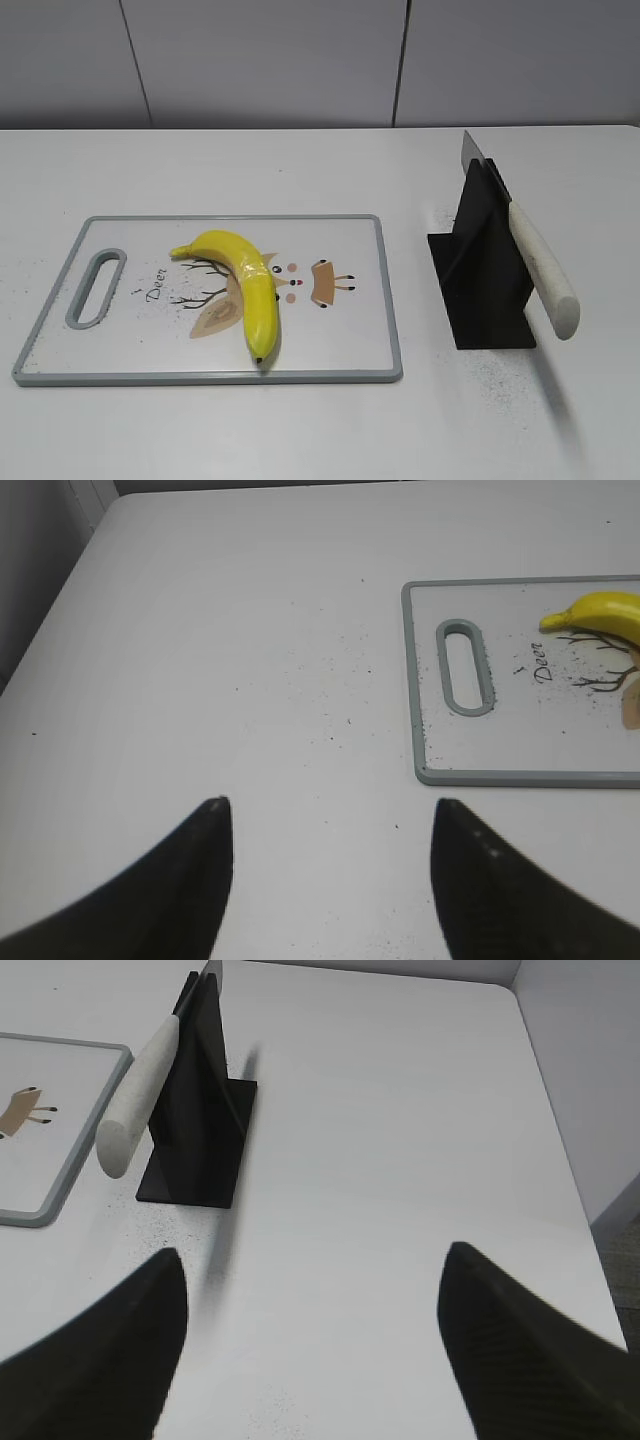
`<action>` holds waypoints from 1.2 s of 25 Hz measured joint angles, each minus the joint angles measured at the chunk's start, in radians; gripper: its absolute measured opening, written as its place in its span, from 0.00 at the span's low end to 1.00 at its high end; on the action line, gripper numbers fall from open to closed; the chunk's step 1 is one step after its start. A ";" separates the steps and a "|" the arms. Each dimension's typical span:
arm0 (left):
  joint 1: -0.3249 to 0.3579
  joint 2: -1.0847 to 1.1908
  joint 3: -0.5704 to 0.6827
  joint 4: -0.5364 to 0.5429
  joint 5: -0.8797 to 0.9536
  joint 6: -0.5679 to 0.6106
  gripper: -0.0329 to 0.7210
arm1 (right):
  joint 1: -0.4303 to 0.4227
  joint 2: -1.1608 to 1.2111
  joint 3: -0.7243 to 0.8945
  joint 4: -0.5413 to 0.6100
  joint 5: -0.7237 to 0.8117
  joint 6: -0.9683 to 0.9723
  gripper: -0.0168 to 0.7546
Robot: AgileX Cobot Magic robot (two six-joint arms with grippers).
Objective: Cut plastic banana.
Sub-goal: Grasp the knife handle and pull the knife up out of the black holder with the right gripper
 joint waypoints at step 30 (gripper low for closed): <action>0.000 0.000 0.000 0.000 0.000 0.000 0.82 | 0.000 0.000 0.000 0.000 0.000 0.000 0.79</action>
